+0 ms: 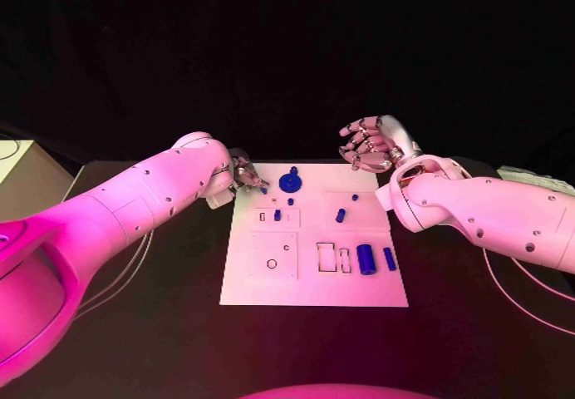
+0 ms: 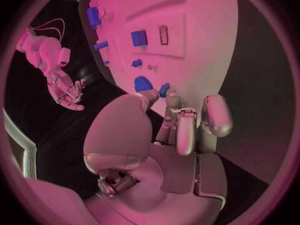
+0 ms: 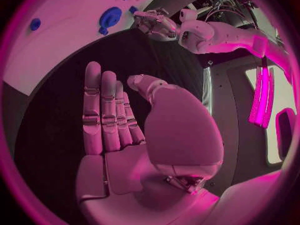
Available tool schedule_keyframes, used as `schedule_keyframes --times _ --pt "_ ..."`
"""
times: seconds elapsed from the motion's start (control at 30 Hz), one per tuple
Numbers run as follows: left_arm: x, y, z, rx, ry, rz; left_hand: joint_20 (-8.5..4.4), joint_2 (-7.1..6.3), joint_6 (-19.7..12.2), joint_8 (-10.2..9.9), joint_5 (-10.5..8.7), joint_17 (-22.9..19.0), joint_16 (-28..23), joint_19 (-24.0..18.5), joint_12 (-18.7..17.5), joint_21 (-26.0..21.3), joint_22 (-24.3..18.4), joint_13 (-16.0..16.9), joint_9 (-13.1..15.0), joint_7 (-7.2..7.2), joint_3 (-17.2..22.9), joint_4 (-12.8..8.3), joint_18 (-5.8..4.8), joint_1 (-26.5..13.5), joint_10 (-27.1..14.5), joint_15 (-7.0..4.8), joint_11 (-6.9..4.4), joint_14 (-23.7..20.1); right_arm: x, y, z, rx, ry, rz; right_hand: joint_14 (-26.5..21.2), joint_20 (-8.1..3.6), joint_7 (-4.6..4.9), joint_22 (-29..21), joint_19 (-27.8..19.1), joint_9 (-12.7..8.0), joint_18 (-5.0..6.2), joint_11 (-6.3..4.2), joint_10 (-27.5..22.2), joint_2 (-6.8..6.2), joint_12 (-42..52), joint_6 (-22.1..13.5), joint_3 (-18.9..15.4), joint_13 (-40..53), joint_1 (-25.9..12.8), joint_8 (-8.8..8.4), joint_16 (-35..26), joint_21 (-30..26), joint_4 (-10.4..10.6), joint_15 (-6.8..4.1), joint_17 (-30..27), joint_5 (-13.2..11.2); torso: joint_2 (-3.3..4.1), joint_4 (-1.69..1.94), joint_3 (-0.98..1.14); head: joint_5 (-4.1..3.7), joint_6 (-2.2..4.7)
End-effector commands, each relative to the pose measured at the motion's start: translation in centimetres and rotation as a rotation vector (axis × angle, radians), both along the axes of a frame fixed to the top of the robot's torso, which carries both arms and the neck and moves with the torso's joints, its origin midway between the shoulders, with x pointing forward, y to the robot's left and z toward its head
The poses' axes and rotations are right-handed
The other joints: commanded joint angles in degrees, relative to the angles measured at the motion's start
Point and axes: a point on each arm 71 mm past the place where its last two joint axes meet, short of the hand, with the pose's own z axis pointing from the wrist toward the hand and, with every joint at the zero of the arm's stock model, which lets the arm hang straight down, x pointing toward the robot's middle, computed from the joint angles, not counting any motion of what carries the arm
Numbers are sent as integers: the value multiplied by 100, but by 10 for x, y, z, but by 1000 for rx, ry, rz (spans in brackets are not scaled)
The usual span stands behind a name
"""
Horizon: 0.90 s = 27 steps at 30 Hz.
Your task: Assemble the parts on the task board
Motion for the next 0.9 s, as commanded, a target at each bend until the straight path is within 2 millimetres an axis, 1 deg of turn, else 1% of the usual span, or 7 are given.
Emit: schedule_keyframes --times 0.03,0.3,0.5,0.53,0.6,0.63,0.9 --pt "-1 -2 -2 -7 13 -19 1 5 4 31 23 796 31 40 28 36 11 -3 15 -41 55 -19 -89 69 44 -37 8 307 0 1 1 -4 -4 7 40 1 38 -5 36 -6 51 -1 50 37 13 21 -11 -6 6 35 -32 -31 -16 8 7 34 2 -3 1 3 -2" --pt "-1 -2 -2 -18 16 -17 -2 12 11 57 16 824 47 40 27 43 19 8 41 -51 196 -86 -90 137 73 -44 0 319 0 1 1 -4 -4 7 45 2 38 -8 38 -9 51 -1 52 43 15 23 -14 -10 -4 36 -37 -32 -9 8 12 37 -1 4 0 -8 -15" --pt "-2 -3 -1 -46 22 -21 -51 -73 21 371 66 873 75 53 2 72 53 44 411 -144 756 -339 -95 202 214 -118 -87 341 0 1 0 -4 -3 7 49 3 38 -11 38 -11 49 0 52 47 16 24 -18 -13 -18 37 -41 -34 1 10 17 38 -2 2 1 -8 -18" --pt "-3 -3 -1 -51 23 -21 -55 -117 -25 432 110 875 76 63 -16 86 71 38 521 -133 1002 -459 -99 188 241 -120 -81 342 0 1 0 -4 -3 7 49 3 38 -11 38 -11 49 0 52 47 16 24 -18 -13 -18 37 -41 -34 1 10 17 38 -2 2 1 -8 -18" --pt "-3 -3 -1 -56 23 -22 -52 -135 -38 451 148 876 77 65 -15 89 73 49 562 -131 1090 -507 -100 168 260 -119 -81 344 0 1 0 -4 -3 6 49 3 38 -11 38 -11 49 0 52 47 16 24 -18 -13 -18 37 -41 -34 1 10 17 38 -2 0 0 -8 -12" --pt "-3 -3 -1 -60 23 -22 -50 -169 -53 485 306 880 79 74 -18 101 88 58 635 -119 1240 -592 -102 110 284 -116 -74 347 0 1 0 -4 -3 6 49 3 38 -11 38 -11 49 0 52 47 16 24 -18 -13 -18 37 -41 -34 1 10 17 38 -2 0 0 -8 -12" --pt "-4 -4 0 -95 32 -13 -47 -240 -5 566 709 929 104 113 14 151 154 141 807 -126 1499 -796 -115 -86 400 -126 -85 372 0 0 0 -4 -2 5 49 3 38 -11 38 -11 49 0 52 47 16 24 -18 -13 -18 37 -41 -34 1 10 17 38 -7 4 6 4 -7"
